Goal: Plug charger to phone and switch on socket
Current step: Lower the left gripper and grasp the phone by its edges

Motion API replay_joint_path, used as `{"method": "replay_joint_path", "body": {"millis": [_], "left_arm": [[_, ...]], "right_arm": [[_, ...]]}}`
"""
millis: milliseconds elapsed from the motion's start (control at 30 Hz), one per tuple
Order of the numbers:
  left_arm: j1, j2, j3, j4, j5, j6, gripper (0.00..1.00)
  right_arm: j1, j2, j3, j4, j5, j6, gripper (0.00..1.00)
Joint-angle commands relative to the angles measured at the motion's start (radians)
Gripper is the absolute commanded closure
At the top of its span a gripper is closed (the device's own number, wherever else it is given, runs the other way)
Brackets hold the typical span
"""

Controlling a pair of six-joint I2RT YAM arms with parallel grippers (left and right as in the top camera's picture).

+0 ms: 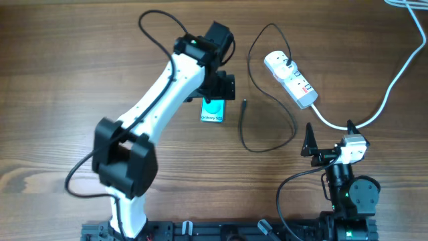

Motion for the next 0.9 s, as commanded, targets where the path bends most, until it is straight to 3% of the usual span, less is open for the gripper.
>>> {"method": "replay_joint_path", "body": {"millis": [0,267,367,867], "left_arm": [[-0.008,0.053,0.014,0.021,-0.026,-0.03,0.0],[-0.029,0.114,0.014,0.09,-0.065,-0.034,0.0],[-0.024,0.122,0.014,0.126,-0.078,0.035,0.0],[-0.003,0.187,0.014,0.151,-0.049,-0.004,0.0]], "right_arm": [[-0.004,-0.005,-0.002,0.002,0.013,0.013,0.0],[-0.004,-0.005,-0.002,0.002,0.013,0.013,0.0],[-0.004,-0.005,-0.002,0.002,0.013,0.013,0.0],[-0.004,-0.005,-0.002,0.002,0.013,0.013,0.0]]}}
